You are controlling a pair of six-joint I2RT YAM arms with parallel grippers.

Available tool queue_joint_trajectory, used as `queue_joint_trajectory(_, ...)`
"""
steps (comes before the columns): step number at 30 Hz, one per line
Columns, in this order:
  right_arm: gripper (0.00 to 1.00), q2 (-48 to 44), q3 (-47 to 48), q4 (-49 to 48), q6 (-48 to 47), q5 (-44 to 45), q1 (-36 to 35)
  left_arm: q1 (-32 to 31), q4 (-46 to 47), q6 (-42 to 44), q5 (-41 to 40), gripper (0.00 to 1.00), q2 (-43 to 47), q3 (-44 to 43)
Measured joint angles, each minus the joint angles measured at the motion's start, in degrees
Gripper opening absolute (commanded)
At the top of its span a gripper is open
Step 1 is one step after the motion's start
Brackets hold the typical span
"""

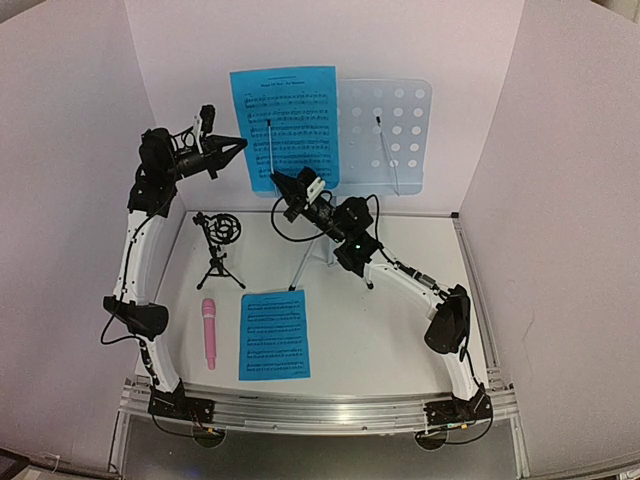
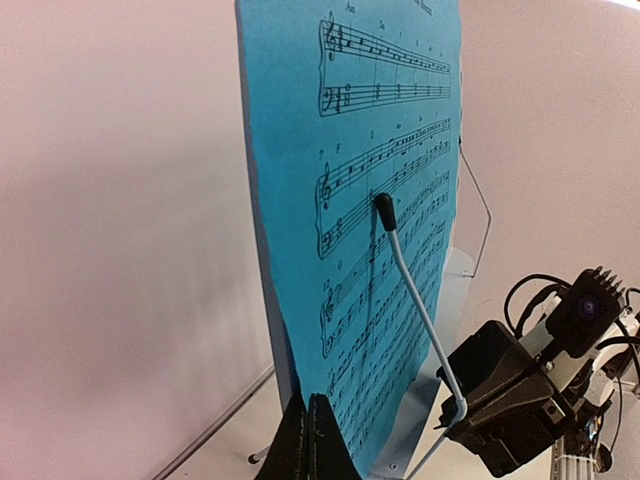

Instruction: Set up the instrument practice props

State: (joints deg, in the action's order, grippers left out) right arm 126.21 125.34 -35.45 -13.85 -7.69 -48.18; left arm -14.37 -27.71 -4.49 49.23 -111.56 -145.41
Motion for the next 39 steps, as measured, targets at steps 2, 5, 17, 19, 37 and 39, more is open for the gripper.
queue_joint_trajectory(2,0.00,0.0,0.0,0.0,0.0,0.1,0.0,0.0,0.3,0.0,-0.1,0.00,-0.6,-1.1)
queue_joint_trajectory(5,0.00,0.0,0.0,0.0,0.0,0.1,0.0,0.0,0.9,0.1,-0.1,0.00,-1.1,-2.0)
queue_joint_trajectory(17,0.00,0.0,0.0,0.1,0.4,0.2,0.0,-0.6,1.1,1.0,-0.3,0.00,-1.3,-2.0)
queue_joint_trajectory(19,0.00,0.0,0.0,0.1,0.4,0.2,0.0,-0.6,1.0,1.4,-0.3,0.00,-1.3,-2.0)
queue_joint_trajectory(37,0.05,0.0,0.0,0.1,0.7,0.4,0.0,-0.7,-1.3,6.4,-1.0,0.00,-1.3,-2.0)
queue_joint_trajectory(39,0.07,0.0,0.0,-0.1,0.7,0.7,0.0,-0.7,-1.2,6.5,-1.0,0.00,-1.3,-2.0)
